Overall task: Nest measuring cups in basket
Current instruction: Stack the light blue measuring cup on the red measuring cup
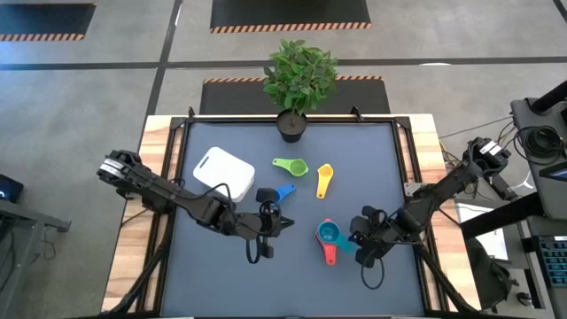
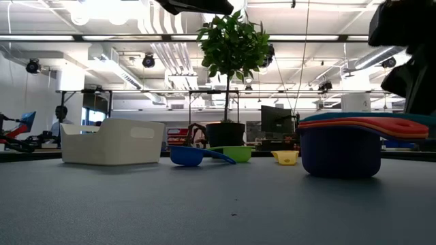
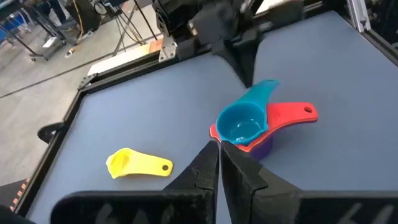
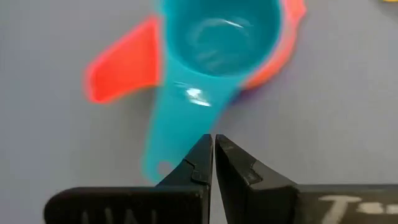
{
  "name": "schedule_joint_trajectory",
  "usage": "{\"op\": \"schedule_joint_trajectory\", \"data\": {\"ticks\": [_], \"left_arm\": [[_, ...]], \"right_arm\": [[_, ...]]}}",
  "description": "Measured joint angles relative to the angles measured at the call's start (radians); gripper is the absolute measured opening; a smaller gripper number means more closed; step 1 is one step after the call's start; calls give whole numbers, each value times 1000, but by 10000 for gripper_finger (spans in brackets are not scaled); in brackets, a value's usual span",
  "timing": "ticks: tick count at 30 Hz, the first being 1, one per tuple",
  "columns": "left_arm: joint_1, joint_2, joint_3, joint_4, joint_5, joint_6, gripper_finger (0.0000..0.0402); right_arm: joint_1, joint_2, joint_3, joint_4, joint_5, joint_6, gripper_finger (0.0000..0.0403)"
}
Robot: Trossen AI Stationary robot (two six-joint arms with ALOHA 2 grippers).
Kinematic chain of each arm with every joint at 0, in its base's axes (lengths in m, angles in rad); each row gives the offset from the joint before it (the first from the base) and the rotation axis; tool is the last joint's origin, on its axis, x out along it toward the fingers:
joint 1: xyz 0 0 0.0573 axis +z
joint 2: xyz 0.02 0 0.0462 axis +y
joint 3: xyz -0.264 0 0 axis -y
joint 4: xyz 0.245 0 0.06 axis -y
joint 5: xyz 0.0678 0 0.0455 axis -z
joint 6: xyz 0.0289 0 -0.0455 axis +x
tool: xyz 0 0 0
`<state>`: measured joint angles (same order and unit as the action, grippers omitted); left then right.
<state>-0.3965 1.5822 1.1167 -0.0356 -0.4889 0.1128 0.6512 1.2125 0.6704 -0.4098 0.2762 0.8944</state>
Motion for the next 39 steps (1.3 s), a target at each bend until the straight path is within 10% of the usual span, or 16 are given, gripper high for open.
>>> {"op": "schedule_joint_trajectory", "data": {"ticks": [6, 23, 39], "left_arm": [[-1, 0, 0, 6, 0, 0, 0], [-17, -1, 0, 2, 1, -27, 0], [-17, -1, 0, -1, 2, -34, 0]], "right_arm": [[40, 7, 19, 173, -14, -72, 8], [44, 47, 38, -89, 65, 122, 8], [45, 157, 51, 266, -41, -97, 8]]}}
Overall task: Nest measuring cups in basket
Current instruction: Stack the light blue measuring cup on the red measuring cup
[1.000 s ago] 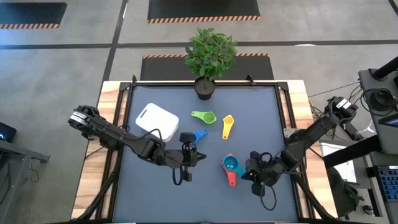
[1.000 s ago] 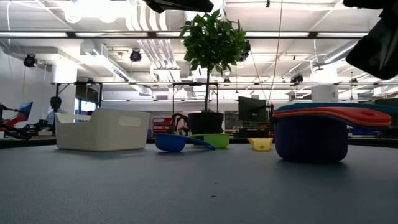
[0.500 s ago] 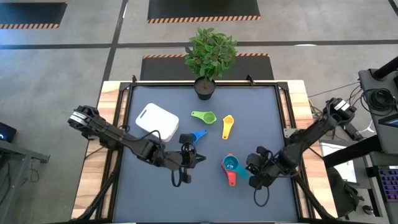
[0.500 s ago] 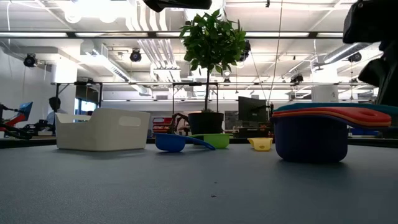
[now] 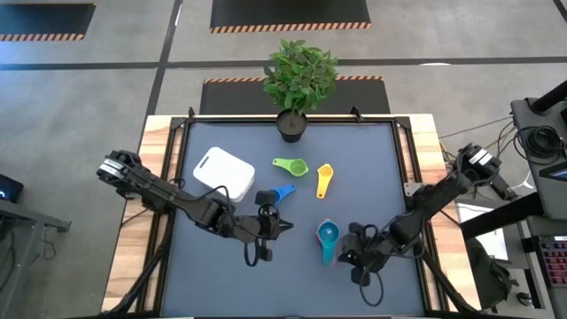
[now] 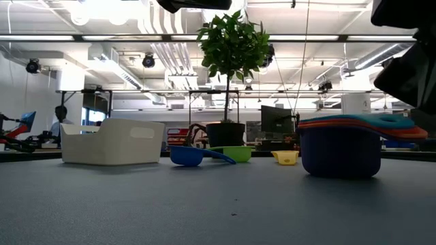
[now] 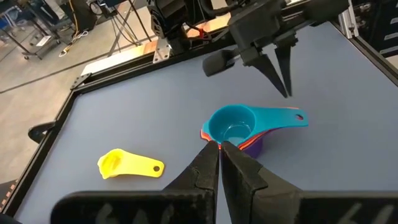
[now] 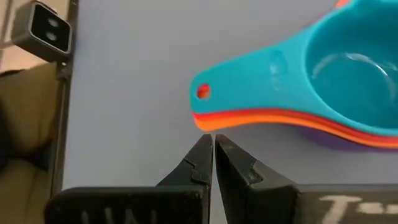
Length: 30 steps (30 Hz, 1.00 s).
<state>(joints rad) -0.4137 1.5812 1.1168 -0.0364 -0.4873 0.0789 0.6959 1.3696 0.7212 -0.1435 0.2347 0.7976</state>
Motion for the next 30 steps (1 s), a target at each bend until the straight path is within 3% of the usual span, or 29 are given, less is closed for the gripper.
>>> {"op": "schedule_joint_trajectory", "data": {"ticks": [7, 15, 24, 30], "left_arm": [[-2, 28, 1, -7, 2, -20, 0], [-9, 95, 1, 8, 11, -89, 0], [-11, 267, 19, 224, 125, -115, 0], [-17, 428, 148, 231, 130, -117, 0]], "right_arm": [[0, -50, -2, -109, 7, -5, 8], [0, -74, -3, -105, 117, -111, 8], [1, -74, -6, -105, 132, -191, 8], [22, -73, -17, -105, 147, -222, 8]]}}
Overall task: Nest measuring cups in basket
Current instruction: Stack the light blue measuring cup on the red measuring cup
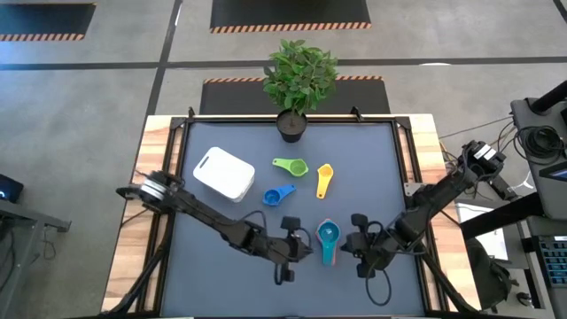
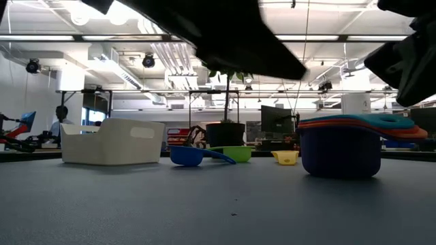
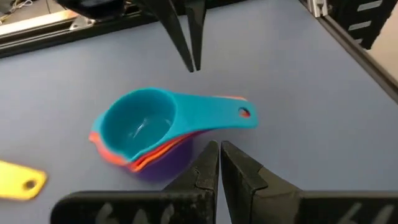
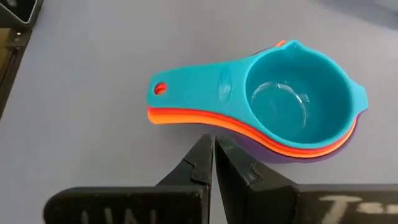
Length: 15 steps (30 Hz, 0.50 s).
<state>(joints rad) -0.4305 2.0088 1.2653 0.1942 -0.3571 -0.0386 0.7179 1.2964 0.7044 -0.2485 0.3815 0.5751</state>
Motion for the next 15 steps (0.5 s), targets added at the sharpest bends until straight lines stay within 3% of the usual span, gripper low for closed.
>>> {"op": "schedule_joint_trajectory", "data": {"ticks": [7, 15], "left_arm": [[-9, 131, 157, -102, 1, 1, 0], [-8, 156, 180, -89, 1, -18, 0]], "right_arm": [[62, 0, -14, 26, 82, 7, 8], [101, 47, -78, 198, 117, 7, 8]]}}
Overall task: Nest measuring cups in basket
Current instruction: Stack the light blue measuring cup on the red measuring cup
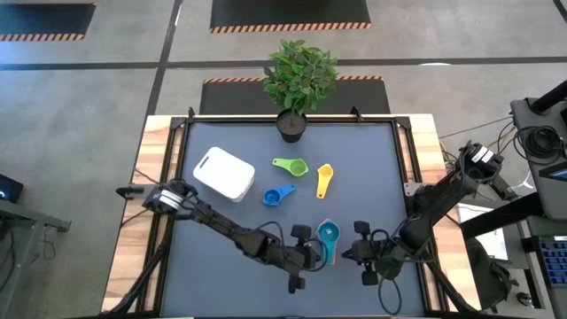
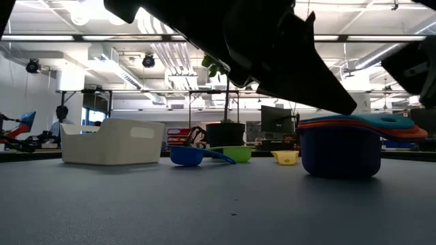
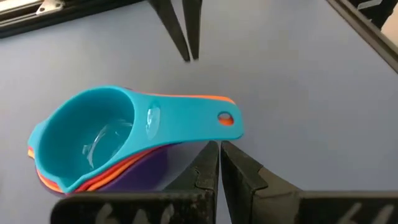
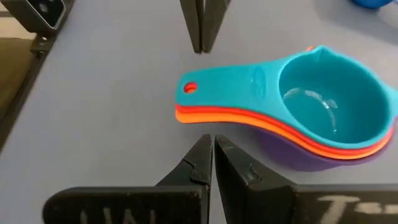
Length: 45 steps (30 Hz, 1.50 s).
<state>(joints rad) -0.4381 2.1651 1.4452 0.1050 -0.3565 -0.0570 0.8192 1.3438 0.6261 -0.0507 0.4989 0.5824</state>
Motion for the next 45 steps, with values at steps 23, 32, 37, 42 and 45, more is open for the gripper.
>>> {"op": "schedule_joint_trajectory", "data": {"ticks": [23, 32, 37, 42, 45], "left_arm": [[25, 34, -2, 69, 8, -5, 0], [25, 43, -2, 80, 9, -5, 0], [26, 38, -2, 75, 8, -4, 0], [21, 26, -2, 37, 3, -8, 0], [21, 29, -2, 20, 8, -20, 0]], "right_arm": [[-11, 153, -8, 149, 54, 0, 8], [-15, 152, -8, 150, 71, -5, 8], [-15, 152, -8, 153, 84, -8, 8], [-15, 151, -8, 154, 79, -8, 8], [-15, 150, -8, 154, 79, -8, 8]]}}
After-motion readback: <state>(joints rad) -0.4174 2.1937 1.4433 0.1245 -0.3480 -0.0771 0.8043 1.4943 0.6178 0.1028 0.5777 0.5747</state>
